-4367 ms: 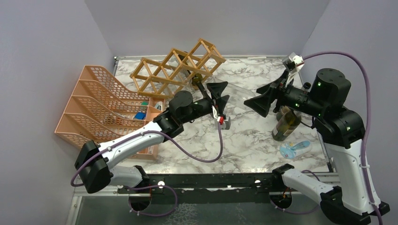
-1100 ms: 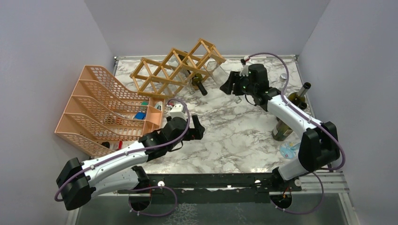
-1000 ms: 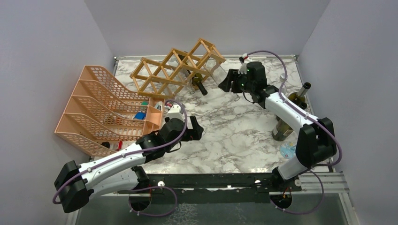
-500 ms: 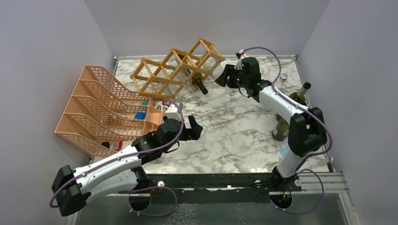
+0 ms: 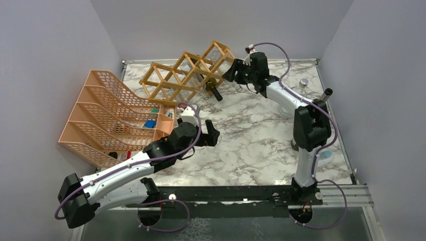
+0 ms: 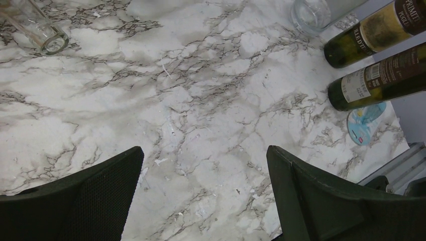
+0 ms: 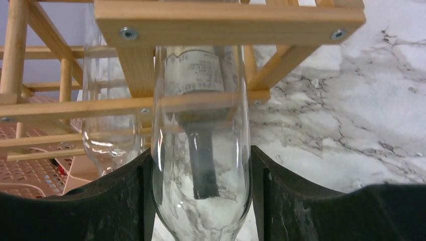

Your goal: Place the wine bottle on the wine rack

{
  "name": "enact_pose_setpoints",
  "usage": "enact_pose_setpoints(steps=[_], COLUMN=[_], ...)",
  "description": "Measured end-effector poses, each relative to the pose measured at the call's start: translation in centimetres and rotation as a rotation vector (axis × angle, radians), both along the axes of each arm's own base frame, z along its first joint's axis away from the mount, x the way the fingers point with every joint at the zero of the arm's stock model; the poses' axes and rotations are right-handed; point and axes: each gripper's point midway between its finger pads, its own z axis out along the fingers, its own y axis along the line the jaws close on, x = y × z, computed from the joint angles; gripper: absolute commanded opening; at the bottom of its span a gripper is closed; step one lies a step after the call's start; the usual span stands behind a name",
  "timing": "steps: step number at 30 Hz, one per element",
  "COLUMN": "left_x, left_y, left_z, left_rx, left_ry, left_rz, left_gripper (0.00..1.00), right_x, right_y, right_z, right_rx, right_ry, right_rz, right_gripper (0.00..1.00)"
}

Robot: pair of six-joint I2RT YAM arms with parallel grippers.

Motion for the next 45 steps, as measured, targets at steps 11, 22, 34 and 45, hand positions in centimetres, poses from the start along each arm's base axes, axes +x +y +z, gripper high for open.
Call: enact_pose_setpoints(steps=[11, 22, 34, 45], left_x=[0.3, 0.2, 1.2, 4.7], left_y=[-0.3, 0.1, 0.7, -0.2], left_z=[-0.1, 1.2, 4.3, 11.8], left_rx=[0.012, -0.015, 0.015, 0.083], left_ry=[0.002, -0.024, -0.099, -0.216], left_rz=[-0.003, 0.010, 0.034, 0.068], left_gripper=[0.99, 0.99, 0.99, 0.99], right_x=[4.3, 5.2, 4.6, 2.8], right_y=[2.3, 2.5, 2.1, 0.4], right_z=[-1.0, -2.1, -2.3, 3.2], right_rx=[0.021, -0.001, -0.037, -0.069], right_ry=[-0.021, -0.009, -0.021, -0.095], right_rz=[0.024, 0.030, 0.043, 0.026], right_gripper=[0.29, 0.80, 0.92, 0.92])
